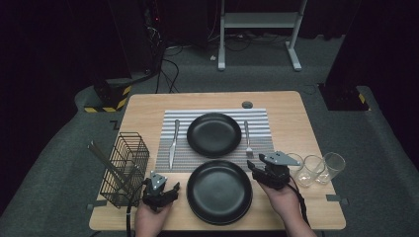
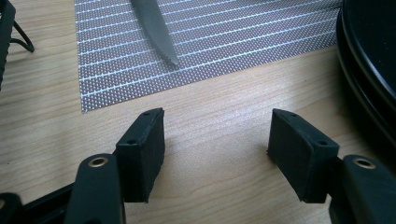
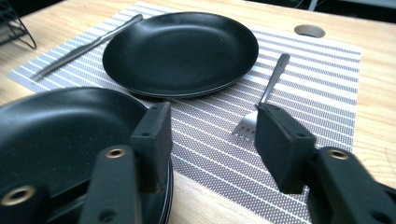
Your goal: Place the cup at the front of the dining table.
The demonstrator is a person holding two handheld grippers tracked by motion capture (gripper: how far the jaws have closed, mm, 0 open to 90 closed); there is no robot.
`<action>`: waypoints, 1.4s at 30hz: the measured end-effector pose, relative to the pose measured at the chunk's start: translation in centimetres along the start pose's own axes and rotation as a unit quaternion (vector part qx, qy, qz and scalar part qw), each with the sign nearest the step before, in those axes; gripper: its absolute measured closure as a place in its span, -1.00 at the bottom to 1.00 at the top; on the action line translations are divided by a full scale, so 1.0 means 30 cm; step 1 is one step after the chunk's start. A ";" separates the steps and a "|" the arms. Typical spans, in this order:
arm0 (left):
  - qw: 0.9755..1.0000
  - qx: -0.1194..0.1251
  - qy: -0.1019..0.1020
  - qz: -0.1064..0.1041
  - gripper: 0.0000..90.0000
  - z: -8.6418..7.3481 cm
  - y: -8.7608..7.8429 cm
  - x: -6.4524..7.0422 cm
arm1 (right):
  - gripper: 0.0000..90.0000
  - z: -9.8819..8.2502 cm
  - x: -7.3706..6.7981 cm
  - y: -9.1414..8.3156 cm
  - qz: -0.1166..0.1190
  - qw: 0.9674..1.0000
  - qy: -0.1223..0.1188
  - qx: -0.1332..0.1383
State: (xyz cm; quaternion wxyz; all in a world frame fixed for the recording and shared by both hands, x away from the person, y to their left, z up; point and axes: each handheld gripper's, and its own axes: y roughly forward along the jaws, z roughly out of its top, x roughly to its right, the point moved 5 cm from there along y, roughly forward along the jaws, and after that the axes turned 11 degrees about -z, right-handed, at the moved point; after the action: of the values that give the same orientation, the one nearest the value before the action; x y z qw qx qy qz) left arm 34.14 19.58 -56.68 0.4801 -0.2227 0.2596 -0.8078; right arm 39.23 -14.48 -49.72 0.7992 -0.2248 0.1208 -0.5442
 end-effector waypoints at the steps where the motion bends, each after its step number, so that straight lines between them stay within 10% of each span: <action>1: 1.000 0.000 0.000 0.000 -0.19 0.000 0.000 0.000 | 0.00 0.003 0.003 -0.003 0.003 1.000 0.005 0.000; 20: 1.000 -0.001 0.002 -0.002 -0.23 0.000 0.001 0.001 | 0.00 0.029 0.085 -0.117 0.010 0.999 0.035 0.020; 42: 1.000 -0.004 0.003 -0.005 -0.32 0.000 0.003 0.003 | -0.01 0.014 0.214 -0.166 -0.036 0.997 0.062 0.037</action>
State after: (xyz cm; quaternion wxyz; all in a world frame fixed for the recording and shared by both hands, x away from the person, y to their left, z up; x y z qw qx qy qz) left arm 34.18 19.47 -56.72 0.4741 -0.2235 0.2630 -0.8100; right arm 37.78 -21.85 -46.59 0.7776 -0.1648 0.1416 -0.5900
